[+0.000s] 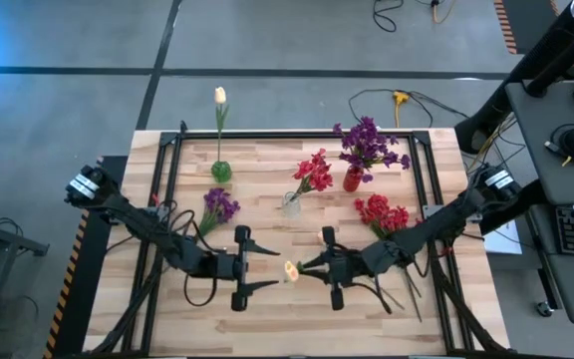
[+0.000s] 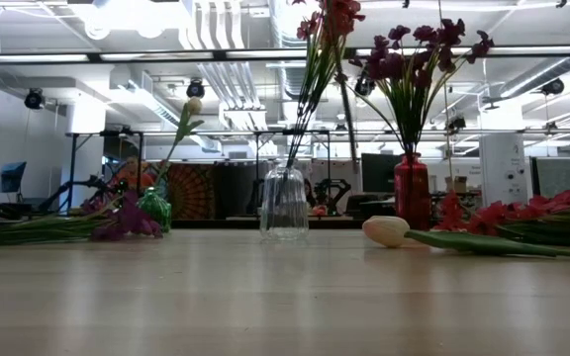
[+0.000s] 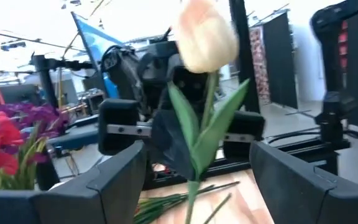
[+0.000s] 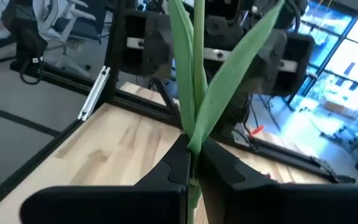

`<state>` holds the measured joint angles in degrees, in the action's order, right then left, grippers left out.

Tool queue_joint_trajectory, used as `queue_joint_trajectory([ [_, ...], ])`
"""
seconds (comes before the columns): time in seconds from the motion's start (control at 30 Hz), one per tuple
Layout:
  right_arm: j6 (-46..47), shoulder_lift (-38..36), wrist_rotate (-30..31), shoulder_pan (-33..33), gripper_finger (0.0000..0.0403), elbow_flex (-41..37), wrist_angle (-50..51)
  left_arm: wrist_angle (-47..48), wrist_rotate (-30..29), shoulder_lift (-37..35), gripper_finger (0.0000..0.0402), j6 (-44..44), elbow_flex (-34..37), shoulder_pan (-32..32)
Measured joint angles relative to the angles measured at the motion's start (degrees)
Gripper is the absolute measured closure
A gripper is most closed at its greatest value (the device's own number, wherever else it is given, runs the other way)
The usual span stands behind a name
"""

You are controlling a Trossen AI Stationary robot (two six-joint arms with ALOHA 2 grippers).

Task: Sort flowers into vase by color
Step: Put the right pink flowers into the green vase

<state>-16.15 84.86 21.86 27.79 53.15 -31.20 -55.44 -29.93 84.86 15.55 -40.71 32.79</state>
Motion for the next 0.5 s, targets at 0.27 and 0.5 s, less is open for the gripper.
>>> queue_joint_trajectory([
  [0.27, -2.6, 1.6, -1.1, -1.2, 0.039, 0.0, -4.9, -0.2, 2.9, 2.1, 0.0134, -0.1, -1.5, -1.5],
  [0.5, -4.7, 1.6, -2.7, -2.1, 0.039, 0.0, -8.7, -0.1, 4.0, 5.5, 0.0134, -0.2, -2.9, -2.7],
])
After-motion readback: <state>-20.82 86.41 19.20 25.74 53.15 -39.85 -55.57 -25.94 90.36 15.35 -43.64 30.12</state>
